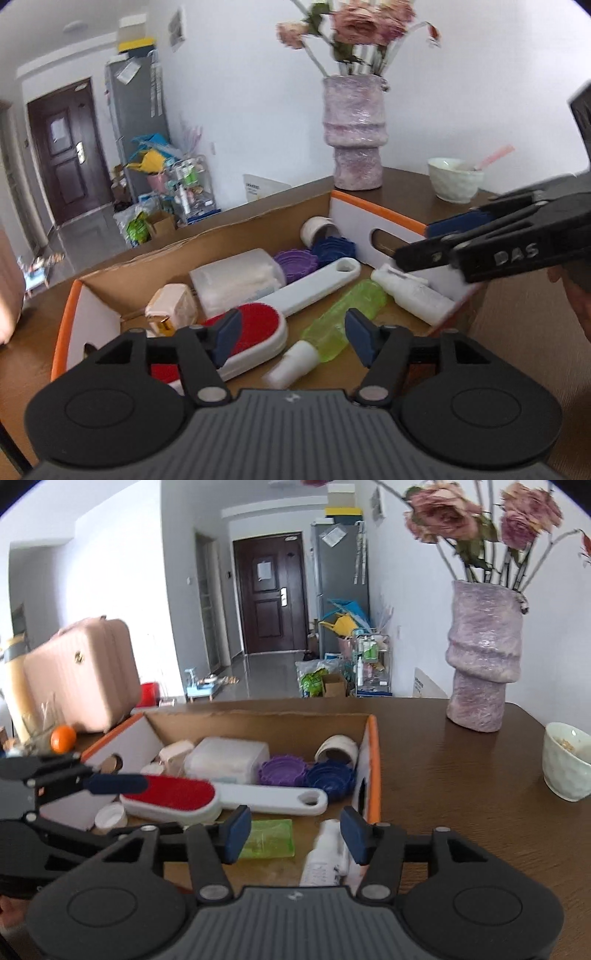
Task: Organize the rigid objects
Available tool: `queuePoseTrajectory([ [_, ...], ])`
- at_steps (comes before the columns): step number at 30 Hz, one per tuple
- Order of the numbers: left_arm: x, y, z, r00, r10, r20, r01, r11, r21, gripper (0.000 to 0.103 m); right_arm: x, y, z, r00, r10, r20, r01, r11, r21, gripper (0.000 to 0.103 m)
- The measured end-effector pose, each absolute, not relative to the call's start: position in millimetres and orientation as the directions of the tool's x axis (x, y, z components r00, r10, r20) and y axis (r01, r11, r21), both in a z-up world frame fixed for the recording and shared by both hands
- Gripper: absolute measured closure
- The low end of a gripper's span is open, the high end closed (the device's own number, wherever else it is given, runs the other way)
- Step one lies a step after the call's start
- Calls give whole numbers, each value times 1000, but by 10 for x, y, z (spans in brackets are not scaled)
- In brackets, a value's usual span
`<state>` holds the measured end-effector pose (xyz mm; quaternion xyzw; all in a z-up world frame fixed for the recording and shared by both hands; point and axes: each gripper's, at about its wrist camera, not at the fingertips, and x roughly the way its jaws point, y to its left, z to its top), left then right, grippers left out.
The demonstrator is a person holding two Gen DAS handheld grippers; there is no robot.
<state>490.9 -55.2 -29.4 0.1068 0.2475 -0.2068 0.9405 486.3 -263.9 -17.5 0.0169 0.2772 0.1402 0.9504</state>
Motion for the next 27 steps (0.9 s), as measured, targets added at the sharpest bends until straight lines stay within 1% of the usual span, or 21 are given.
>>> queuePoseTrajectory([
  [2, 4916, -450, -247, 796, -324, -512, 411, 909, 64, 34, 4879, -2689, -135, 810, 279, -515, -250, 960, 128, 50],
  [4, 4929, -377, -185, 807, -299, -509, 370, 928, 40, 30, 4874, -2711, -98, 806, 290, -517, -249, 957, 148, 49],
  [5, 4927, -330, -152, 815, -285, -505, 346, 938, 28, 27, 4860, -2704, -82, 803, 296, -518, -251, 955, 157, 49],
  [8, 4871, -195, -37, 840, -250, -481, 276, 961, -19, 15, 4791, -2656, -13, 798, 312, -515, -267, 950, 162, 48],
  [9, 4831, -148, 13, 852, -236, -467, 251, 967, -31, 14, 4760, -2637, 19, 800, 314, -511, -272, 949, 157, 47],
  [11, 4753, -88, 125, 865, -218, -451, 234, 972, -23, 12, 4669, -2586, 117, 805, 318, -501, -284, 948, 145, 45],
  [12, 4694, -66, 189, 876, -199, -439, 217, 976, -10, 7, 4625, -2570, 169, 809, 319, -494, -288, 947, 140, 43],
  [15, 4484, -13, 365, 910, -158, -383, 177, 984, 16, 0, 4480, -2532, 333, 825, 313, -471, -288, 949, 127, 35],
  [16, 4403, 1, 416, 919, -148, -366, 169, 985, 25, 0, 4430, -2522, 383, 832, 309, -461, -285, 951, 124, 27],
  [17, 4319, 18, 465, 927, -139, -347, 160, 987, 32, 0, 4367, -2513, 435, 842, 303, -447, -280, 953, 120, 17],
  [18, 4239, 35, 505, 935, -132, -330, 153, 988, 38, 0, 4305, -2505, 473, 853, 294, -431, -273, 955, 113, 13],
  [21, 3984, 81, 597, 958, -98, -269, 114, 992, 47, 0, 4091, -2484, 565, 885, 266, -382, -252, 964, 86, 9],
  [22, 3901, 92, 612, 964, -81, -252, 97, 994, 50, 0, 4022, -2475, 577, 896, 254, -365, -243, 967, 78, 4],
  [23, 3817, 102, 619, 969, -65, -237, 79, 996, 50, 0, 3929, -2473, 586, 911, 239, -335, -229, 971, 69, 1],
  [27, 3511, 139, 613, 982, -41, -184, 48, 998, 34, 0, 3633, -2452, 579, 952, 189, -240, -185, 982, 42, 0],
])
